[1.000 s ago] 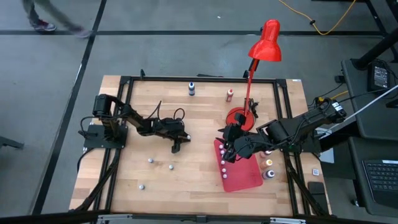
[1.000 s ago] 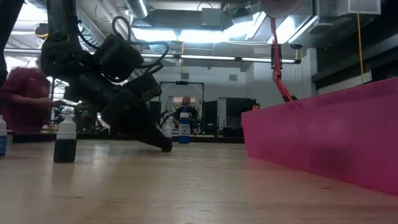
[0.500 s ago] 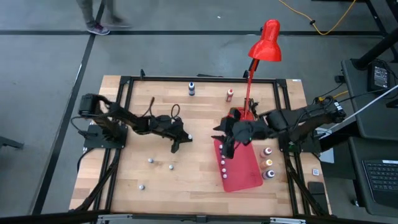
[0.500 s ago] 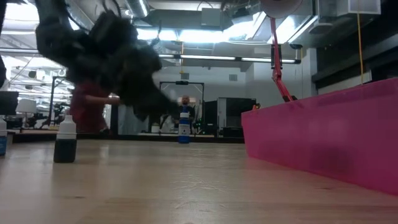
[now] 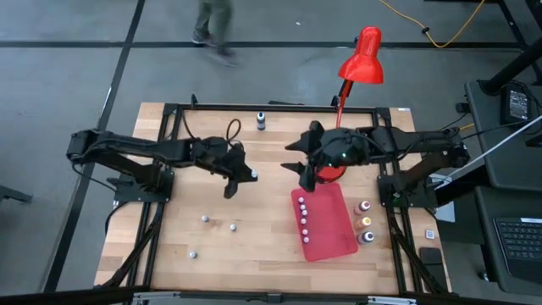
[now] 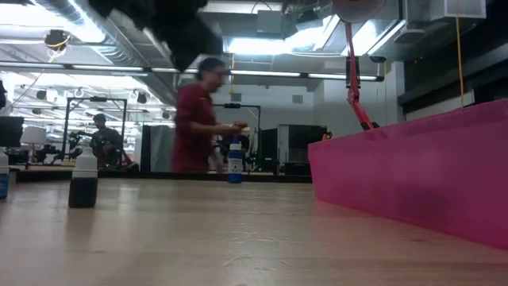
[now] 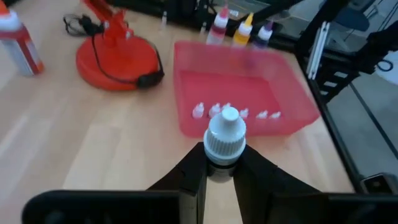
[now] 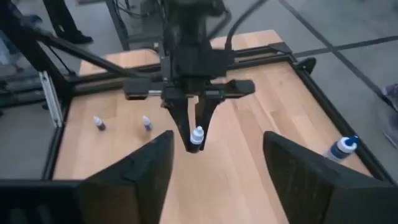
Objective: Pick & Place food coloring
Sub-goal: Put the small green food coloring bottle into the red bin
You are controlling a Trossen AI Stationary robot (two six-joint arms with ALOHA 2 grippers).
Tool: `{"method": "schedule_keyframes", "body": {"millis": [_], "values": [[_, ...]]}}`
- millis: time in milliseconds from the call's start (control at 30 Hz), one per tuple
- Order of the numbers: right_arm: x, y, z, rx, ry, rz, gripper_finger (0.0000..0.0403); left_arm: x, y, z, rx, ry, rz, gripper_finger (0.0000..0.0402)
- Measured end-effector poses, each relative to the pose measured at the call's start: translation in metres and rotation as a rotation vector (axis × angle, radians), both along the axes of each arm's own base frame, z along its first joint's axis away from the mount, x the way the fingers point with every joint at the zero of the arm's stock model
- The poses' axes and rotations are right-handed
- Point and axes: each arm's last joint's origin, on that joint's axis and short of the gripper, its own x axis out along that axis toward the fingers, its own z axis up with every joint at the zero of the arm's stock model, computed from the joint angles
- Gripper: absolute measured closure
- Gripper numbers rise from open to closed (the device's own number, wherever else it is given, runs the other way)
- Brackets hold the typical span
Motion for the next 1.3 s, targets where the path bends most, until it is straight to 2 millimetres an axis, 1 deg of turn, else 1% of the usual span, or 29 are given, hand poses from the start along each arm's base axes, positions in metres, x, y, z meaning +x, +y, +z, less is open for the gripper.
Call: {"method": "schedule_keyframes", "body": {"millis": [100, 200, 333, 400, 567, 933, 1100, 1300], "values": [[0.008, -0.008, -0.002, 0.05, -0.014, 0.004, 0.014, 0.0, 0.0, 0.03, 0.002, 0.023, 0.005, 0.0347], [0.017, -0.014, -0.006, 0.071, -0.023, 0.002, 0.0135, 0.001, 0.0, 0.056, 0.009, 0.033, 0.003, 0.0347], [0.028, -0.02, -0.016, 0.084, 0.002, 0.006, 0.0135, 0.003, 0.001, 0.081, 0.041, 0.019, -0.005, 0.0347], [0.032, -0.023, -0.02, 0.101, 0.012, 0.012, 0.0135, 0.003, 0.001, 0.088, 0.049, 0.017, -0.001, 0.0347], [0.044, -0.031, -0.026, 0.167, -0.004, 0.046, 0.0135, 0.009, 0.001, 0.089, 0.074, 0.024, -0.016, 0.0347], [0.067, -0.028, -0.048, 0.211, 0.042, 0.123, 0.0134, 0.029, 0.002, 0.069, 0.093, 0.092, -0.033, 0.0347], [0.073, -0.028, -0.059, 0.196, 0.084, 0.134, 0.0134, 0.033, 0.002, 0.069, 0.093, 0.074, -0.035, 0.0347], [0.073, -0.028, -0.062, 0.199, 0.11, 0.14, 0.0136, 0.033, 0.002, 0.068, 0.093, 0.077, -0.036, 0.0347]]}}
